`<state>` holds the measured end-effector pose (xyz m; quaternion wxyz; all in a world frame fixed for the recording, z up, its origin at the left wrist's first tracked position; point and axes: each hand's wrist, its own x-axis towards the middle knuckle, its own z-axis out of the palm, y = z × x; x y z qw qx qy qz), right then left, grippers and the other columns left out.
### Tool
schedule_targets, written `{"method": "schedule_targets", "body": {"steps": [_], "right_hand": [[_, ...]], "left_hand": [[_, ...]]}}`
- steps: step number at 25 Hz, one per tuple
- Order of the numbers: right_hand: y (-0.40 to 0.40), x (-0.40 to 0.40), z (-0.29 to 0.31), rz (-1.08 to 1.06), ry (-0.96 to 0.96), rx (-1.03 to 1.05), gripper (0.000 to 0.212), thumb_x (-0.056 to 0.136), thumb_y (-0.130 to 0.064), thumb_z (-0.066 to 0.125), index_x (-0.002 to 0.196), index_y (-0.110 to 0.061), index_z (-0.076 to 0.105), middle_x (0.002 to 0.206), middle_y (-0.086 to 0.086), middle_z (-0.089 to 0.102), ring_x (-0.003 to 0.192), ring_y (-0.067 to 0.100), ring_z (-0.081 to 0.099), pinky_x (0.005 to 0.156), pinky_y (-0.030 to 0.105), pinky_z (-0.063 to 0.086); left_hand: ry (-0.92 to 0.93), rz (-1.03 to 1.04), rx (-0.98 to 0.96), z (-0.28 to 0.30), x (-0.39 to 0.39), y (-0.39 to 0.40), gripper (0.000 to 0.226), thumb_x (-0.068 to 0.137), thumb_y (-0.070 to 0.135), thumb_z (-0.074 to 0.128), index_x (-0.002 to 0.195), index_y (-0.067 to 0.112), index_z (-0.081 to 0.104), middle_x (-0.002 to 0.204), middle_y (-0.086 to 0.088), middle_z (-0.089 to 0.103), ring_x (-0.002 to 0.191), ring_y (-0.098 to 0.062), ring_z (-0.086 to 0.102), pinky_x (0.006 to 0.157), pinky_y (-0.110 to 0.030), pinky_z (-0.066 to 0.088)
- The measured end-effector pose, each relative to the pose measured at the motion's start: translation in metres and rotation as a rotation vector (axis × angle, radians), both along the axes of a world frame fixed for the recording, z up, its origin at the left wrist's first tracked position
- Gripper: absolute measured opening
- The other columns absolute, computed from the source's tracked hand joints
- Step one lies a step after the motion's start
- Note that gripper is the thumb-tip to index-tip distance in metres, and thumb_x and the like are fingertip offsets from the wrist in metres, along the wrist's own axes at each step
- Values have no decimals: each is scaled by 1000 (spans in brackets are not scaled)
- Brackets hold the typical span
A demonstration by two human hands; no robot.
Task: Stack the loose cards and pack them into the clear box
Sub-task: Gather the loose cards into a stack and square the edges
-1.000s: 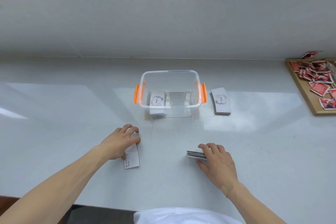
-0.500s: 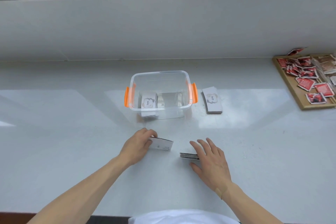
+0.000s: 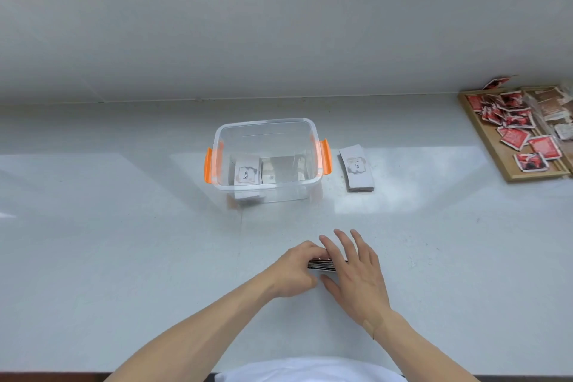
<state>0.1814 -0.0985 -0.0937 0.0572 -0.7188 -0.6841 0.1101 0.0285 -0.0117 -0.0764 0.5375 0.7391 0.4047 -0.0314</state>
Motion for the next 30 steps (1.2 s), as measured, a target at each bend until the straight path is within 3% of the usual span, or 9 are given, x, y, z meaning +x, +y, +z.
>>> {"method": "schedule_targets", "body": {"steps": [4,7,9,12,17,20,24,28,30], "right_hand": [[1,0,3,-14,133,-42,68,76,-26,74,134,-30,39,134,-5,54,120,24,52,87,37,50],[0,9,3,-74,332,-52,58,77,-18,70,127,-37,46,125,-19,55,111,9,50,78,29,51],[-3,15,2,-138,364,-37,43,78,-20,72,114,-36,55,113,-19,58,104,8,52,69,26,49],[-8,17,2,-166,287,-50,20,86,-28,68,105,-29,61,102,-13,59,95,15,55,61,28,47],[-7,14,8,-93,222,42,17,85,-24,71,100,-24,64,94,-9,62,80,19,58,55,34,51],[-13,8,8,-44,178,101,19,80,-22,75,96,-22,65,88,-6,63,71,20,57,55,33,49],[-20,-2,2,-54,112,15,21,78,-19,77,94,-19,64,88,-2,61,71,24,55,56,35,48],[-16,-5,9,-70,27,-11,32,75,-29,76,103,-20,63,100,-2,63,90,26,58,71,36,50],[-16,-9,14,-50,-31,15,41,68,-25,80,105,-20,65,103,-1,65,97,29,60,79,41,52]], "left_hand": [[-1,25,103,-5,11,-7,49,78,-1,56,122,21,59,116,-5,56,111,-16,54,86,-5,35],[47,24,169,-12,12,-8,37,83,2,55,115,17,59,113,-8,57,109,-23,53,95,-30,43],[64,38,208,-16,12,-9,32,83,5,56,111,18,60,110,-6,59,106,-24,53,93,-40,44],[84,93,259,-20,14,-16,29,82,9,57,108,22,62,107,-1,59,103,-21,52,86,-37,46],[48,138,410,-21,10,-20,26,78,13,59,102,23,58,100,7,57,95,-14,50,73,-33,48],[48,100,547,-26,-1,-23,21,77,18,59,96,23,54,93,9,56,87,-15,50,71,-29,42],[231,-11,639,-34,-5,-30,19,80,19,51,99,23,51,95,6,55,91,-21,50,78,-33,33],[212,-11,611,-34,-5,-26,23,76,19,51,98,24,49,95,5,55,91,-22,50,77,-33,30],[211,-37,608,-35,-7,-24,23,77,18,50,99,24,48,97,4,56,92,-23,50,77,-34,29]]}}
